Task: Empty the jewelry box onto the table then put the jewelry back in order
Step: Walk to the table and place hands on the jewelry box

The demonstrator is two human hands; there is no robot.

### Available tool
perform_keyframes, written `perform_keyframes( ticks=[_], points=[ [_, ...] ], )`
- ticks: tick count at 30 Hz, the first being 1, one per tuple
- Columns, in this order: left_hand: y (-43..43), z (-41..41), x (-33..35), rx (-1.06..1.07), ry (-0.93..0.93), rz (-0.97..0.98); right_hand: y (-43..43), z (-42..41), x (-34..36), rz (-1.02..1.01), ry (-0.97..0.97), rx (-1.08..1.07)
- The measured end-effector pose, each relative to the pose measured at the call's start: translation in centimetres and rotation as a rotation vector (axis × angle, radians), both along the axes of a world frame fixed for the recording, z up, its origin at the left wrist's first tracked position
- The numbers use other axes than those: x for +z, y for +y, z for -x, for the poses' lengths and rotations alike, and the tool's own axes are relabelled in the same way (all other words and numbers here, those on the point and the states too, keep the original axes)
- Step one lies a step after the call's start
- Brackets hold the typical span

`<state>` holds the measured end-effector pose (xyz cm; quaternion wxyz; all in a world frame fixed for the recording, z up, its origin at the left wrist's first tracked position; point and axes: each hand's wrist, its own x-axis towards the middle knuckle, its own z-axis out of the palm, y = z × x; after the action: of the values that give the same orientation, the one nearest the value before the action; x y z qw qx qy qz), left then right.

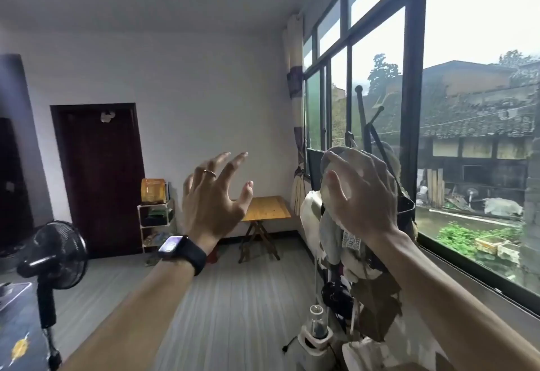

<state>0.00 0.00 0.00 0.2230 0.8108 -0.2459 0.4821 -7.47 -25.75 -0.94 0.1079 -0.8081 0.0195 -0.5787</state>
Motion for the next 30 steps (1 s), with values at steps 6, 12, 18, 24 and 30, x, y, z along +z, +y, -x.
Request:
perform_keyframes(
  ticks=[6, 12, 18, 24, 30],
  points=[
    [-0.8, 0.0, -5.3, -0.035, 0.065, 0.007, -0.7, 1.0, -6.2, -0.061, -0.075, 0.122],
    [-2.2, -1.1, -12.2, -0.038, 0.185, -0.003, -2.3, -0.4, -13.8, -0.088, -0.005, 0.166],
    [-2.5, -4.3, -19.7, 0.035, 0.355, -0.017, -2.5, -4.7, -20.7, -0.166, 0.188, 0.147],
    [-1.9, -12.9, -24.8, 0.075, 0.505, -0.026, -1.3, -13.3, -25.0, -0.177, 0.350, 0.134],
    [-1.6, -24.7, -27.1, 0.033, 0.616, -0.018, 0.2, -24.9, -26.8, -0.168, 0.476, 0.133]
  ],
)
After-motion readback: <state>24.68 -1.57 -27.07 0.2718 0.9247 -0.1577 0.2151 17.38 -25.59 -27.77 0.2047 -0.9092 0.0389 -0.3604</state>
